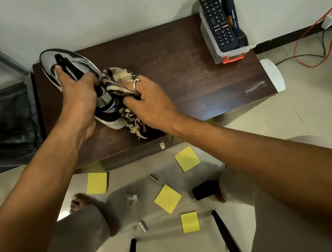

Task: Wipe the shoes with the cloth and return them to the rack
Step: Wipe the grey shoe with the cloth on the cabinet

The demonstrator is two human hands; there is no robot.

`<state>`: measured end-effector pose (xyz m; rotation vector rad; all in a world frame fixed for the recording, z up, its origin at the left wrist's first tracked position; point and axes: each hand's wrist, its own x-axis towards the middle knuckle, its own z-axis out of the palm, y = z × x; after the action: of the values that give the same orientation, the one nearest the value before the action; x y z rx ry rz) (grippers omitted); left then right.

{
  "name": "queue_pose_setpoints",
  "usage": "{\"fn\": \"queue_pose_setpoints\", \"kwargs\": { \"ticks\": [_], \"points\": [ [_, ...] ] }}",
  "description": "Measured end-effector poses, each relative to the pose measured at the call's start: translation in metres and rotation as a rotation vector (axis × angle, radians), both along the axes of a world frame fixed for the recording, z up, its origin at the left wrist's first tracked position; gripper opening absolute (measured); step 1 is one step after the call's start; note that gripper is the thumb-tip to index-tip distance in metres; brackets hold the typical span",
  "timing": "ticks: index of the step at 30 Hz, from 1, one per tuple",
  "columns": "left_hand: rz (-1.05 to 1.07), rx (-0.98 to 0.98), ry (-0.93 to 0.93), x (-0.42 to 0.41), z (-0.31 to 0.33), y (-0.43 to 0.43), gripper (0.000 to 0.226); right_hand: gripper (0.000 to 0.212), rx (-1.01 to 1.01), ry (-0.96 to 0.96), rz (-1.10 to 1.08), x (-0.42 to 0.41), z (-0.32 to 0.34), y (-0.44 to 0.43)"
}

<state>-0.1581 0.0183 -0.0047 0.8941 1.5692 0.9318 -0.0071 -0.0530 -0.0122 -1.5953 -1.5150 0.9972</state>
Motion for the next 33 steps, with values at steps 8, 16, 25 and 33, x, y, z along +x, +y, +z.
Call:
{"fn": "queue_pose_setpoints", "kwargs": {
  "ticks": [8, 16, 25, 33],
  "points": [
    [-0.034, -0.044, 0.026, -0.001, 0.011, -0.001, 0.108, 0.022, -0.084, -0.236, 0.025, 0.024, 0.007, 0.011],
    [-0.227, -0.028, 0.062, -0.015, 0.03, -0.005, 0.077, 0.042, -0.011, -0.135, 0.174, -0.005, -0.003, 0.0],
    [-0.256, 0.05, 0.031, -0.013, 0.018, -0.002, 0.045, 0.027, -0.071, -0.263, 0.061, 0.007, -0.008, 0.009],
    [-0.212, 0.071, 0.056, -0.02, 0.009, 0.002, 0.059, 0.037, -0.088, -0.029, 0.103, -0.008, 0.002, 0.012]
  ]
}}
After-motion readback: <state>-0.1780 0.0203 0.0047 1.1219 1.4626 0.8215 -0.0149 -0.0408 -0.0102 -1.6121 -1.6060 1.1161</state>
